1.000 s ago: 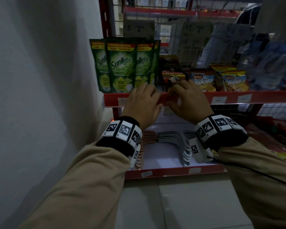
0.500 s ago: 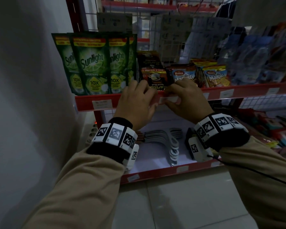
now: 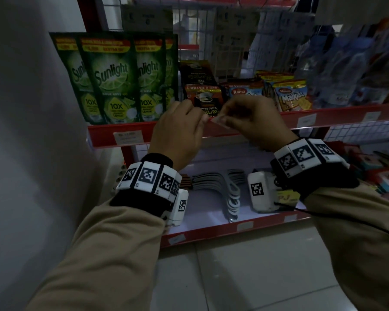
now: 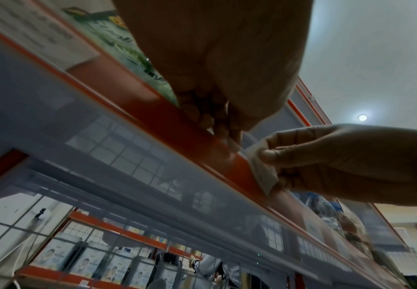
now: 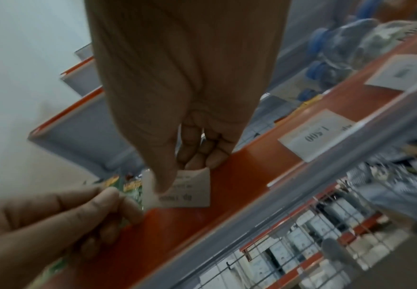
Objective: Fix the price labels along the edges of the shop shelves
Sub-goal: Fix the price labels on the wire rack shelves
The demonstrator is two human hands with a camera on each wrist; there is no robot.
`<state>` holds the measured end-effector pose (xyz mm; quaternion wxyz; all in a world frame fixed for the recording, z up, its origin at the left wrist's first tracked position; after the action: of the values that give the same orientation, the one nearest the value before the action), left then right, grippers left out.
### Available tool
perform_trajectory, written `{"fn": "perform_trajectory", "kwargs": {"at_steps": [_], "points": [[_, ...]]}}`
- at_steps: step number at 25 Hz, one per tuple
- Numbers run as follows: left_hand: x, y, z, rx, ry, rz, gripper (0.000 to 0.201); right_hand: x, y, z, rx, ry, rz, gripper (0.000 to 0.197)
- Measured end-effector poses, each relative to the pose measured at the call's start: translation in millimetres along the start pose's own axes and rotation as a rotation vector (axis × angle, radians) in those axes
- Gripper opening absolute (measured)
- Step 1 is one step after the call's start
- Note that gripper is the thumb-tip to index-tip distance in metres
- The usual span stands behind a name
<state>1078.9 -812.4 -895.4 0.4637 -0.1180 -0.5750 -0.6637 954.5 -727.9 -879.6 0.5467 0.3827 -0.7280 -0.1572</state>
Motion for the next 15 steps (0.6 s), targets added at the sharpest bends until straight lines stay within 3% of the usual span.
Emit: {"fn": "perform_trajectory", "kwargs": {"at_steps": [4, 9, 15], "points": [[1, -1, 2, -0.003, 0.042, 0.027, 0.035, -6, 10, 4, 0.241, -0.078, 0.221, 0.021], [-1, -1, 4, -0.019, 0.051, 0.020, 0.030, -5, -4, -1, 0.422, -0.086, 0.193, 0.033], [-1, 0, 2, -0.038, 0.100, 0.015, 0.018, -3, 0, -8, 0.114, 0.056, 0.134, 0.011]]}}
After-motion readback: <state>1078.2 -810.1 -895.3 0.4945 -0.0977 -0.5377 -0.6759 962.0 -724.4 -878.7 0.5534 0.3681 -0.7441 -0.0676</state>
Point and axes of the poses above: each hand's wrist, its own x-axis towards the middle knuckle, its own y-axis out of the back of the hand, z = x × y, the point moved 7 cm from there along x, towards the middle knuckle, and after that the axes turned 14 degrees about y, right-handed, at the moved point
